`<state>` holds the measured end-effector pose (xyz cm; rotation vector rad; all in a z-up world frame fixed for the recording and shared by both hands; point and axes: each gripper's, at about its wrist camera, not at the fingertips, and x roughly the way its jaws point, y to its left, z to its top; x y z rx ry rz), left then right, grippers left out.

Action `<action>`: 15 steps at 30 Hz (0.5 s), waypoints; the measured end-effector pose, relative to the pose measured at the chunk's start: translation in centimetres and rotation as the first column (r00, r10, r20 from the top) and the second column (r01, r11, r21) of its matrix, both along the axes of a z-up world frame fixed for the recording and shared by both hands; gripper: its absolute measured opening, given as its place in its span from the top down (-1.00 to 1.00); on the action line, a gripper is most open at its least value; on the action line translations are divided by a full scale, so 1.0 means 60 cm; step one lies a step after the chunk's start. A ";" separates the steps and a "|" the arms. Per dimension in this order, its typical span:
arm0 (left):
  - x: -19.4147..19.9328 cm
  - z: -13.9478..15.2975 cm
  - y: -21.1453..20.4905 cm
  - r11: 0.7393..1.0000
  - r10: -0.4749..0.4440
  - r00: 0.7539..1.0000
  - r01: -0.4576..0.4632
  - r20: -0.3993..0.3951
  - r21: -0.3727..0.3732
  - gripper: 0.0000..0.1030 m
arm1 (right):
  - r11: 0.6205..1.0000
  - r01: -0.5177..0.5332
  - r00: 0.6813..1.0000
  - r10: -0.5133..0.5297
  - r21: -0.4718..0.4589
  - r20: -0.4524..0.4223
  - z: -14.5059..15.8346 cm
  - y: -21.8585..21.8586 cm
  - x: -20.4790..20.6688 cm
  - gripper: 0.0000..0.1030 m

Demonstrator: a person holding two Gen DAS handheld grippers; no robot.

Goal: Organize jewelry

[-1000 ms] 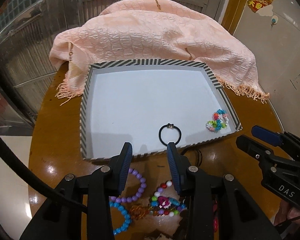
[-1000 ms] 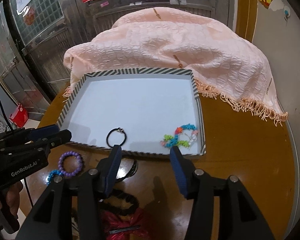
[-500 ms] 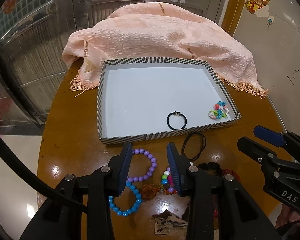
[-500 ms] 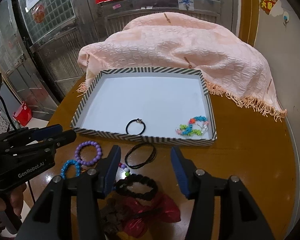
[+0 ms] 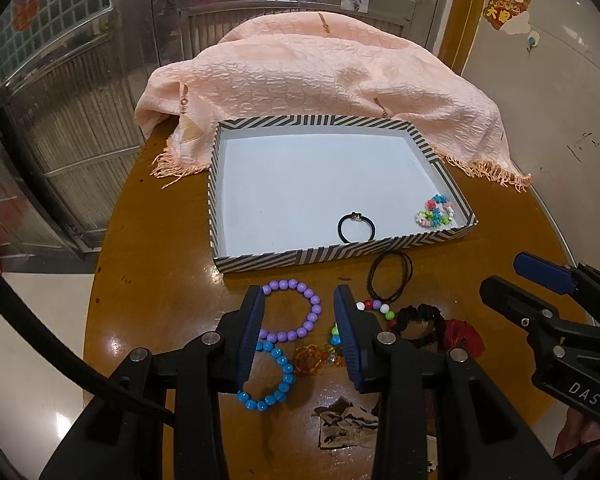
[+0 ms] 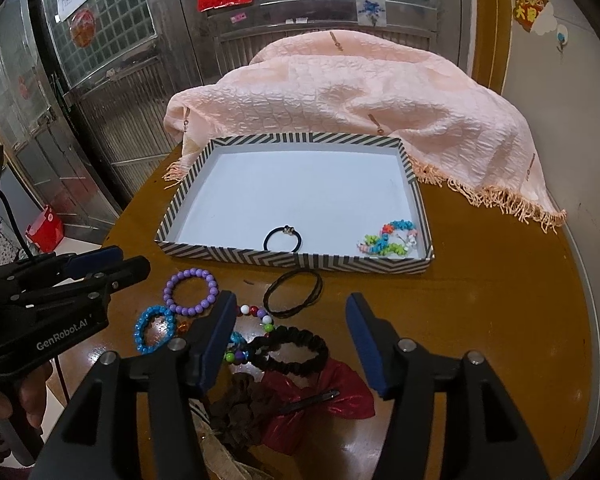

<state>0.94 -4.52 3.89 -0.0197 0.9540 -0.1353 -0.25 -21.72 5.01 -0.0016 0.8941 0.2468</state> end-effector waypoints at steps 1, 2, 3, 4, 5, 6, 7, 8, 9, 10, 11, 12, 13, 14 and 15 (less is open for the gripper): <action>-0.001 0.000 0.001 1.000 0.001 1.000 -0.001 0.000 -0.001 0.36 | 1.000 0.000 1.000 0.000 -0.001 0.000 0.000 0.000 -0.002 -0.17; -0.003 0.000 0.001 1.000 0.002 1.000 -0.002 0.000 -0.002 0.36 | 1.000 0.000 1.000 0.000 -0.001 0.000 0.000 0.001 -0.004 -0.17; -0.005 0.000 0.002 1.000 0.002 1.000 -0.002 0.000 -0.004 0.36 | 1.000 0.000 1.000 0.000 -0.002 0.001 -0.001 0.002 -0.006 -0.17; -0.007 0.000 0.003 1.000 0.002 1.000 -0.002 0.000 -0.004 0.36 | 1.000 0.000 1.000 0.000 -0.002 0.000 -0.001 0.002 -0.007 -0.18; -0.008 0.000 0.004 1.000 0.002 1.000 -0.002 0.001 -0.005 0.36 | 1.000 -0.001 1.000 0.001 -0.002 0.000 -0.001 0.001 -0.008 -0.18; -0.009 0.000 0.005 1.000 0.003 1.000 -0.003 0.001 -0.005 0.36 | 1.000 0.000 1.000 0.000 -0.002 0.000 -0.001 0.001 -0.009 -0.18; -0.009 0.000 0.005 1.000 0.002 1.000 -0.002 0.001 -0.004 0.36 | 1.000 0.000 1.000 0.000 -0.002 0.001 -0.001 0.001 -0.010 -0.18; -0.010 0.000 0.006 1.000 0.003 1.000 -0.003 0.002 -0.004 0.36 | 1.000 0.000 1.000 0.000 -0.002 0.001 -0.002 0.002 -0.011 -0.19; -0.011 0.000 0.008 1.000 0.004 1.000 -0.004 0.003 -0.002 0.36 | 1.000 0.000 1.000 0.000 -0.002 0.001 -0.002 0.002 -0.010 -0.19; -0.012 0.000 0.009 1.000 0.004 1.000 -0.004 0.003 -0.001 0.36 | 1.000 0.001 1.000 -0.001 -0.003 0.001 -0.002 0.002 -0.011 -0.19; -0.013 0.000 0.010 1.000 0.005 1.000 -0.005 0.004 0.000 0.36 | 1.000 0.000 1.000 0.000 -0.003 0.001 -0.002 0.001 -0.010 -0.20; -0.015 -0.001 0.013 1.000 0.008 1.000 -0.008 0.004 -0.001 0.36 | 1.000 0.000 1.000 0.000 -0.005 0.001 -0.002 0.002 -0.011 -0.20; -0.016 -0.001 0.014 1.000 0.010 1.000 -0.010 0.005 -0.001 0.36 | 1.000 -0.001 1.000 0.001 -0.005 0.001 -0.002 0.002 -0.013 -0.20; -0.017 -0.002 0.016 1.000 0.012 1.000 -0.012 0.004 -0.002 0.36 | 1.000 -0.001 1.000 0.001 -0.006 0.002 -0.002 0.003 -0.014 -0.20; -0.018 -0.003 0.017 1.000 0.014 1.000 -0.014 0.003 -0.003 0.36 | 1.000 -0.001 1.000 0.001 -0.006 0.002 -0.002 0.003 -0.016 -0.20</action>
